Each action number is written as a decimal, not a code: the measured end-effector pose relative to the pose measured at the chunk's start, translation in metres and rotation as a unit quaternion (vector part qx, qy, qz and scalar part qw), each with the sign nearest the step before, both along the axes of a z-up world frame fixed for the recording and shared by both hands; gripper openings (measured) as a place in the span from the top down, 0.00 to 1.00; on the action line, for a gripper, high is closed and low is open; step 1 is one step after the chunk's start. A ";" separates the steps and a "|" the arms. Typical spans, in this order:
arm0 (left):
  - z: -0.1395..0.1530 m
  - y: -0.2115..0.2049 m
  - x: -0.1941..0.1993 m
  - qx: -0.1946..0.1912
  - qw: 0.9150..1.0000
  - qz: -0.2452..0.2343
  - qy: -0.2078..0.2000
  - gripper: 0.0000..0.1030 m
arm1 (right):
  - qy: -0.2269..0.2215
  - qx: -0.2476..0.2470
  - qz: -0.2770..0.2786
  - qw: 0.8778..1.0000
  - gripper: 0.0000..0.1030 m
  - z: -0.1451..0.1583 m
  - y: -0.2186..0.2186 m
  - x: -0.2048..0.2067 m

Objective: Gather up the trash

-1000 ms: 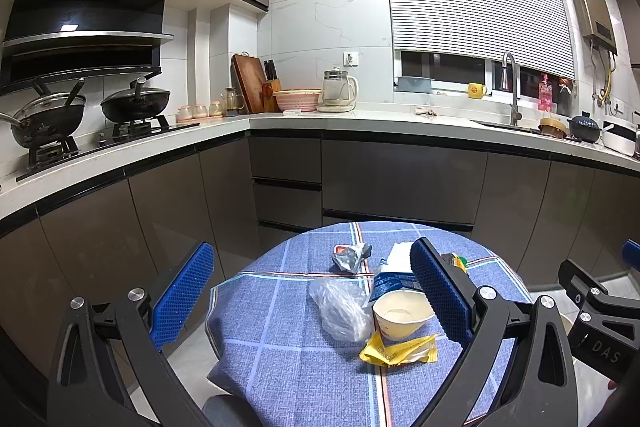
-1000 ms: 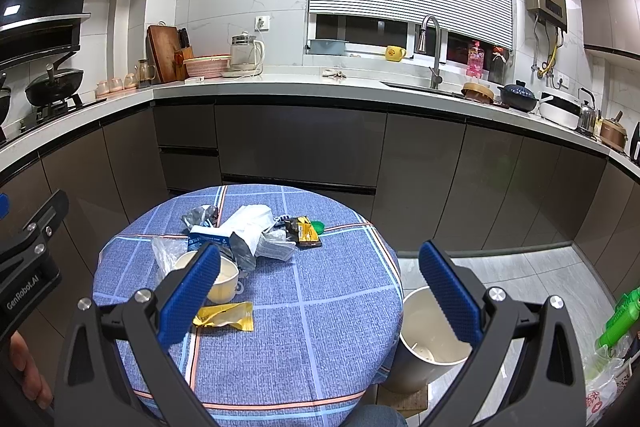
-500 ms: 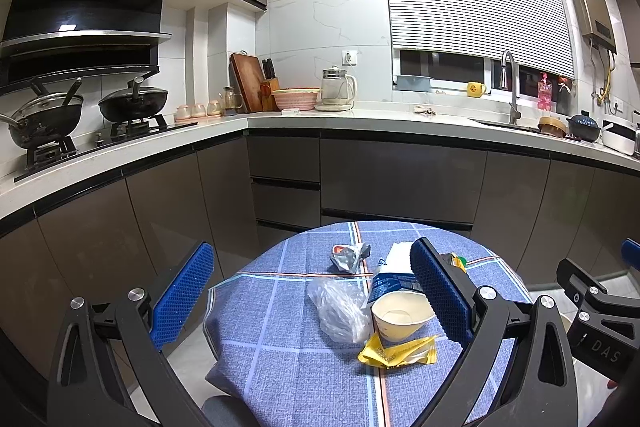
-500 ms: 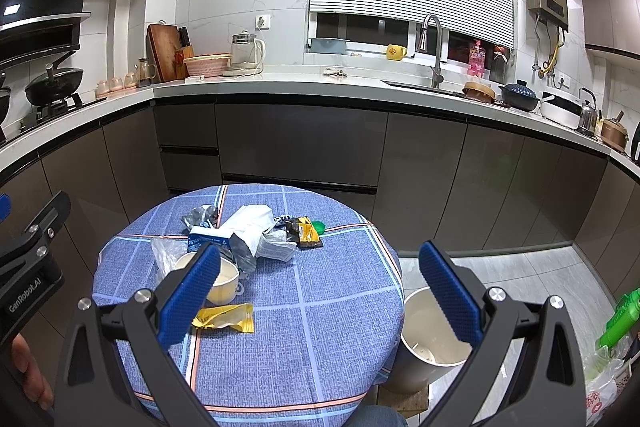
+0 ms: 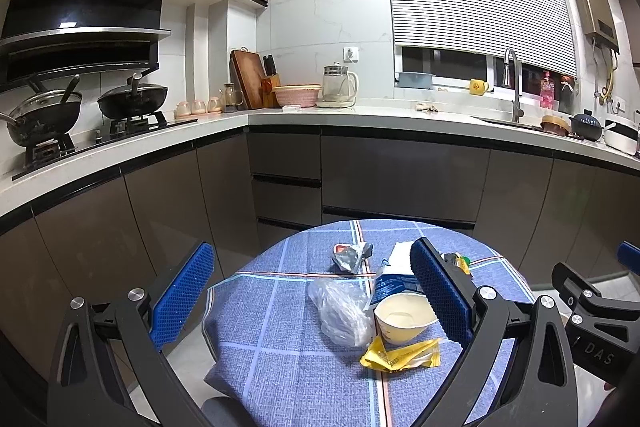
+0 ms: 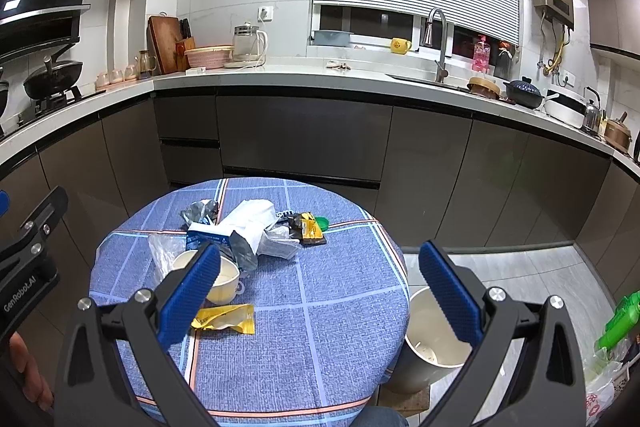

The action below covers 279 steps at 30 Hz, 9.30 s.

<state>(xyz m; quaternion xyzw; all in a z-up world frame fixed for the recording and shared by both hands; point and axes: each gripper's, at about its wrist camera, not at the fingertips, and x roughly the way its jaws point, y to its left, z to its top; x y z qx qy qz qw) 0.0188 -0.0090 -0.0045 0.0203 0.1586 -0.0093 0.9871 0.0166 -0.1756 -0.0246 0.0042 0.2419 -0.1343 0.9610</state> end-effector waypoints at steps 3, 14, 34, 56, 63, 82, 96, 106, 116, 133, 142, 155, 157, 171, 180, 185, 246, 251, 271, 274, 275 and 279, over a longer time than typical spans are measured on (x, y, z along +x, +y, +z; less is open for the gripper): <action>-0.002 0.002 0.005 -0.001 1.000 0.002 0.003 0.08 | 0.006 0.000 0.002 1.000 0.03 -0.002 0.001 0.007; -0.030 0.014 0.047 -0.006 0.999 0.008 0.049 0.08 | 0.006 0.037 0.053 0.998 0.03 -0.027 -0.007 0.037; -0.112 0.044 0.100 -0.022 0.974 -0.143 0.173 0.20 | 0.126 0.101 0.182 0.970 0.31 -0.121 0.021 0.141; -0.190 -0.029 0.124 -0.017 0.925 -0.235 0.297 0.86 | 0.118 0.077 0.144 0.979 0.93 -0.102 -0.010 0.080; -0.166 -0.029 0.095 -0.013 0.928 -0.246 0.281 0.92 | 0.088 0.074 0.110 0.987 0.93 -0.084 -0.034 0.048; -0.113 -0.037 0.073 0.007 0.932 -0.268 0.244 0.66 | 0.047 0.091 0.069 0.992 0.93 -0.066 -0.068 0.009; -0.152 -0.065 0.046 0.077 0.892 -0.347 0.279 0.40 | 0.058 0.093 0.071 0.991 0.93 -0.072 -0.068 0.015; -0.176 -0.067 0.065 0.098 0.885 -0.339 0.305 0.99 | 0.060 0.093 0.073 0.991 0.92 -0.074 -0.066 0.018; -0.112 -0.058 0.046 0.041 0.891 -0.370 0.258 1.00 | 0.036 0.102 0.064 0.992 0.92 -0.060 -0.080 0.006; -0.178 -0.097 0.062 0.193 0.860 -0.389 0.267 0.49 | 0.030 0.126 0.033 0.991 0.92 -0.063 -0.114 -0.011; -0.187 -0.095 0.076 0.200 0.869 -0.363 0.271 0.82 | 0.045 0.128 0.042 0.990 0.92 -0.071 -0.107 0.000; -0.101 -0.092 0.070 0.033 0.861 -0.437 0.260 0.92 | 0.016 0.109 0.006 0.994 0.92 -0.054 -0.124 -0.016; -0.086 -0.105 0.072 0.020 0.857 -0.453 0.245 0.92 | 0.012 0.106 -0.003 0.994 0.92 -0.054 -0.131 -0.019; -0.119 -0.303 0.116 -0.017 0.803 -0.514 0.303 0.92 | 0.087 0.150 -0.154 0.973 0.92 -0.153 -0.264 -0.045; -0.211 -0.394 0.130 0.054 0.782 -0.486 0.385 0.91 | 0.159 0.198 -0.163 0.954 0.91 -0.235 -0.299 -0.024; -0.228 -0.400 0.132 0.071 0.786 -0.478 0.386 0.71 | 0.166 0.185 -0.156 0.956 0.76 -0.242 -0.298 -0.015; -0.106 0.042 0.055 -0.013 0.969 -0.168 0.180 0.08 | 0.100 0.087 0.160 0.978 0.03 -0.090 0.007 0.065; -0.118 0.044 0.067 -0.014 0.965 -0.180 0.192 0.09 | 0.124 0.093 0.154 0.976 0.03 -0.110 0.009 0.098; -0.170 0.019 0.142 -0.086 0.910 -0.258 0.313 0.64 | 0.149 0.171 0.189 0.955 0.40 -0.143 0.002 0.118; -0.174 0.014 0.142 -0.083 0.906 -0.263 0.322 0.89 | 0.146 0.174 0.198 0.954 0.53 -0.141 0.003 0.116; -0.175 0.013 0.141 -0.083 0.905 -0.263 0.324 0.96 | 0.146 0.173 0.199 0.953 0.61 -0.140 0.004 0.115; -0.171 0.011 0.136 -0.075 0.909 -0.259 0.317 0.99 | 0.147 0.158 0.207 0.954 0.82 -0.137 0.009 0.110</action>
